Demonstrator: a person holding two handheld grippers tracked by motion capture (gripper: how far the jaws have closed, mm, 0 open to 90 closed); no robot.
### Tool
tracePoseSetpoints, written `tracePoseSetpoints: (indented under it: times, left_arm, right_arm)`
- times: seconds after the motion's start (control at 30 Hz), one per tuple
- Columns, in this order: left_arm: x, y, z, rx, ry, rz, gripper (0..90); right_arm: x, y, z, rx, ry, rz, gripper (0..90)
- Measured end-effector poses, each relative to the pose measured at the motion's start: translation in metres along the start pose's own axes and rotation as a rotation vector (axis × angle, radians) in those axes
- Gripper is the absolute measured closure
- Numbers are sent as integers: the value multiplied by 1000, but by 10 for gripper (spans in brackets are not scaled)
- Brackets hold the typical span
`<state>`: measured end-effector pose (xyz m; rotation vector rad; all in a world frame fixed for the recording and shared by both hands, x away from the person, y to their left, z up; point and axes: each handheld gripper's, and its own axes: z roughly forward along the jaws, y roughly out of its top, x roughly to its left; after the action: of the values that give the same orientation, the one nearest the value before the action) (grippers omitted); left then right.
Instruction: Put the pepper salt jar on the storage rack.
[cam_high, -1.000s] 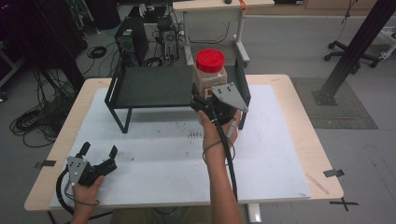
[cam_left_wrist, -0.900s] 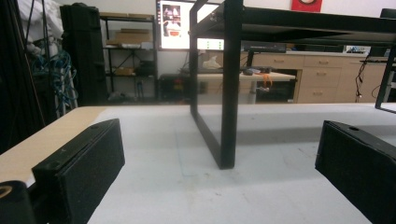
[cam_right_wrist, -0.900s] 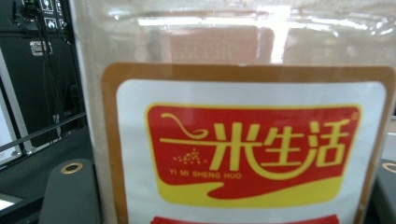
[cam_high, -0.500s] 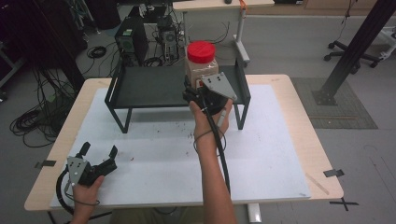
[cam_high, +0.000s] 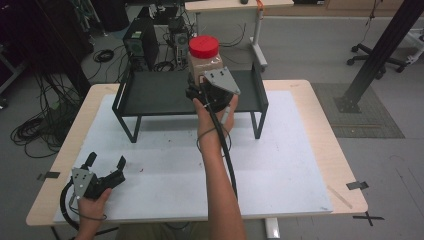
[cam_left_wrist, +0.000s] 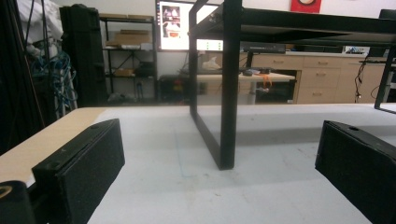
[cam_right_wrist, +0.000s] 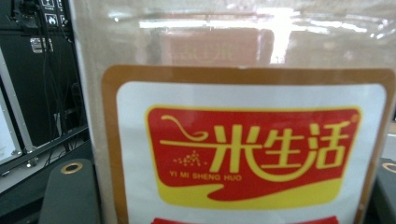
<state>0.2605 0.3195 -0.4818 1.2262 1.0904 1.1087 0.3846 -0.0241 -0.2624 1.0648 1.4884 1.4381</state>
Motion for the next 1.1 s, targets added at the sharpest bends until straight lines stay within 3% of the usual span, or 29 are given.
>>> tracePoseSetpoints:
  times: [0.7, 1.1]
  left_arm:
    - [0, 0, 0, -1, -2, 0, 16]
    - [-1, 0, 0, -2, -2, 2, 16]
  right_arm:
    - [15, 2, 40, 14, -2, 2, 247]
    - [16, -1, 59, 24, -16, 13, 247]
